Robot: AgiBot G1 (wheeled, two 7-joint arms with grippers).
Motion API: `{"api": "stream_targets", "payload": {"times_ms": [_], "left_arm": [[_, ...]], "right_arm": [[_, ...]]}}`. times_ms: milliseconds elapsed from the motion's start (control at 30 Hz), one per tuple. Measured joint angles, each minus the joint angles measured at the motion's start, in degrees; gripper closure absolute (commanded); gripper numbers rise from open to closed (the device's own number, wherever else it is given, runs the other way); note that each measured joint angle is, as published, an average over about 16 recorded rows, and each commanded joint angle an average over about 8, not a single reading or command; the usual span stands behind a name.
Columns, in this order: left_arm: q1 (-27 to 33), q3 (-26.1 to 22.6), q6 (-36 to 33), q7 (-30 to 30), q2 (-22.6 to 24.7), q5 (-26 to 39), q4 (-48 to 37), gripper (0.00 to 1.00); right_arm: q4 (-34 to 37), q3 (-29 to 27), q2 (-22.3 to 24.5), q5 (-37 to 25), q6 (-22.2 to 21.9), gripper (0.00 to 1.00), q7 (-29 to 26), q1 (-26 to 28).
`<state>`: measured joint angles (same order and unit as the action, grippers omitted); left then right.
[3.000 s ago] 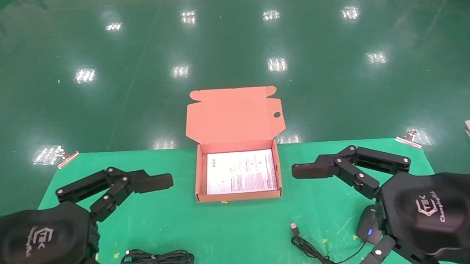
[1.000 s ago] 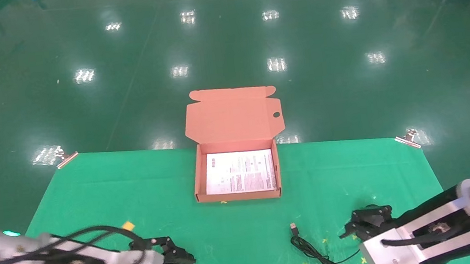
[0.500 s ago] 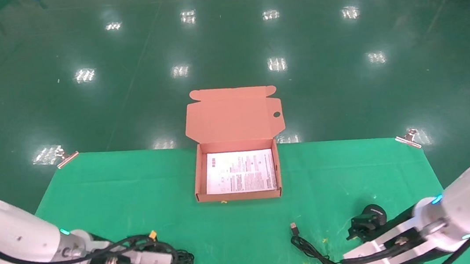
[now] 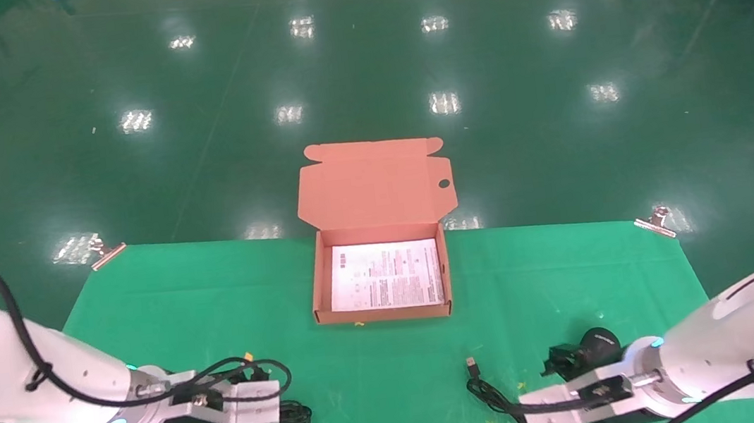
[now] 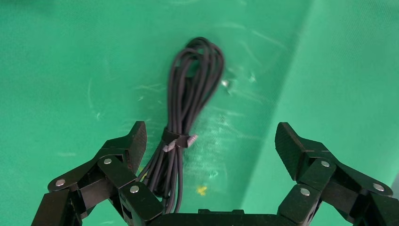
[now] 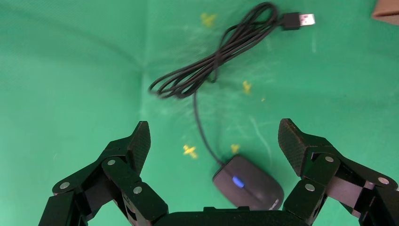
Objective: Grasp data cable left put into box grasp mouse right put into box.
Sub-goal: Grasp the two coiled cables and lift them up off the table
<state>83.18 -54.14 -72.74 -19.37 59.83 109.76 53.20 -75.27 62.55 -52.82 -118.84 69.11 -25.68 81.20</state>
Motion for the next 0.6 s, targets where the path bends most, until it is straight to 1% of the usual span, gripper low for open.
{"api": "stream_targets", "payload": {"times_ms": [300, 600], "left_arm": [[1.4, 1.0, 2.6, 2.1, 3.5, -1.4, -12.7, 0.0], [2.8, 1.3, 4.7, 6.4, 6.2, -1.8, -21.8, 0.0]], "right_arm": [[4.7, -0.9, -3.5, -0.1, -3.2, 0.0, -4.8, -1.6], [11.1, -1.4, -6.8, 1.1, -5.2, 0.0, -5.4, -2.1]]}}
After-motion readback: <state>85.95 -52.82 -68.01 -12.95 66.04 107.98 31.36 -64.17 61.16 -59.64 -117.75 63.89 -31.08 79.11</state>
